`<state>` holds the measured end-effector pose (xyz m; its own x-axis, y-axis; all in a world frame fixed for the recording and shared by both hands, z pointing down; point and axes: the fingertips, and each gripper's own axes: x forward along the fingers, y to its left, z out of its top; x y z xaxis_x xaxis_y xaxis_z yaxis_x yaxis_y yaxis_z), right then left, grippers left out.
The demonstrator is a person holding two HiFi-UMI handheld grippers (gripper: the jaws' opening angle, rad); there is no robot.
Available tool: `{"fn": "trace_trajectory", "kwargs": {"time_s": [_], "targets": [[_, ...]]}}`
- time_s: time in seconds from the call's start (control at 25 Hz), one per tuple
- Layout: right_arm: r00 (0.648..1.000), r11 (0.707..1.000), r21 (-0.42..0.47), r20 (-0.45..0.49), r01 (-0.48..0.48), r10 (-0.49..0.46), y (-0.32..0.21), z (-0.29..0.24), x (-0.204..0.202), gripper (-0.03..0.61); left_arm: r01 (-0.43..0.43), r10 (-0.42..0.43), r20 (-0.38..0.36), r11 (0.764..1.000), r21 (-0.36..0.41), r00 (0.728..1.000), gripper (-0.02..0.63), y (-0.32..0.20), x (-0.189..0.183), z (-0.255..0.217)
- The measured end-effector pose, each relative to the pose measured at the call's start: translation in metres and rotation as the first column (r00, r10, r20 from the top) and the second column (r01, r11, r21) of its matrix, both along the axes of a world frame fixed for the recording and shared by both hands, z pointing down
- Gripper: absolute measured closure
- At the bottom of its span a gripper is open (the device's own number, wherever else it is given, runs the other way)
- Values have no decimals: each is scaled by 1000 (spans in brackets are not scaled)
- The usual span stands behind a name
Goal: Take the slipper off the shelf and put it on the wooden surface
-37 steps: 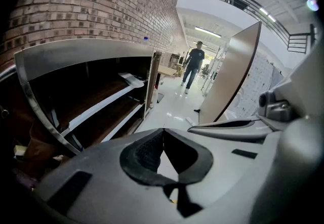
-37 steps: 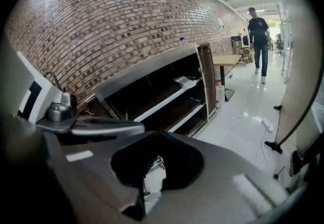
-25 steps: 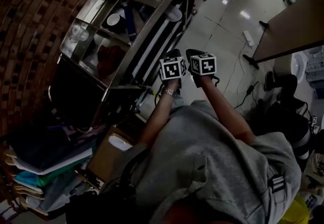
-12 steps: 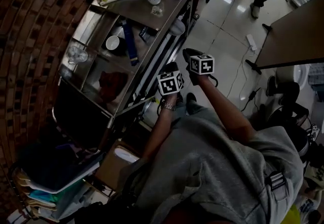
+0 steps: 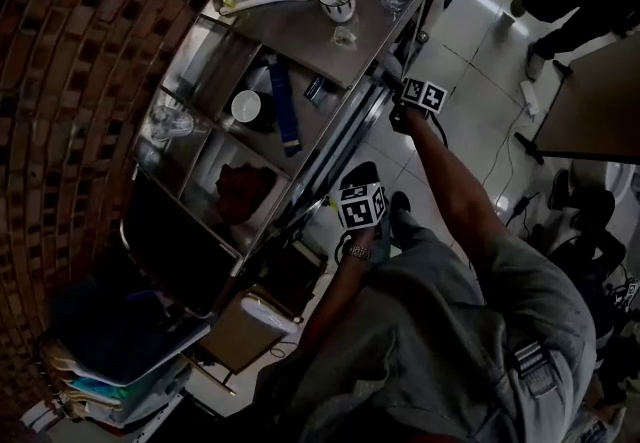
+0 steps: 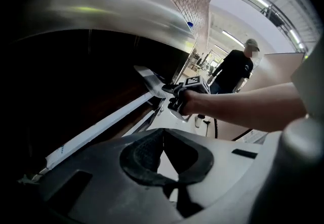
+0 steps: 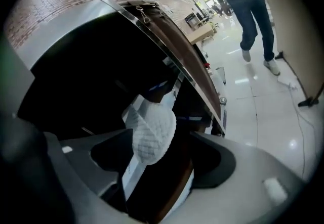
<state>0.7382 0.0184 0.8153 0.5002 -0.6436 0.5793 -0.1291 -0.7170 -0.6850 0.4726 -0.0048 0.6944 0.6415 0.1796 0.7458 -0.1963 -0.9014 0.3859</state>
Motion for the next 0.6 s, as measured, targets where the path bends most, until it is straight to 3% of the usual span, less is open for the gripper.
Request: {"fn": "trace_trajectory", "kwargs": {"time_s": [0.2, 0.24, 0.28, 0.32, 0.4, 0.6], "targets": [[991, 979, 170, 92, -110, 95, -26, 15, 19, 218, 28, -27, 24, 999, -19, 999, 609, -5, -10, 15], [988, 972, 196, 111, -131, 111, -28, 19, 20, 225, 34, -33, 28, 999, -20, 999, 609, -6, -11, 18], [986, 968, 209, 119, -141, 118, -30, 22, 21, 275, 40, -39, 31, 999, -21, 999, 609, -8, -12, 20], [987, 968, 210, 108, -137, 116, -31, 22, 23, 337, 44, -44, 33, 999, -19, 999, 609, -10, -12, 22], [995, 979, 179, 40, -95, 89, -35, 11, 29, 399, 51, -50, 29, 999, -14, 998, 609, -15, -8, 24], [992, 999, 34, -125, 27, -22, -29, -38, 11, 487, 47, -47, 2, 999, 10, 999, 609, -20, -1, 11]]}}
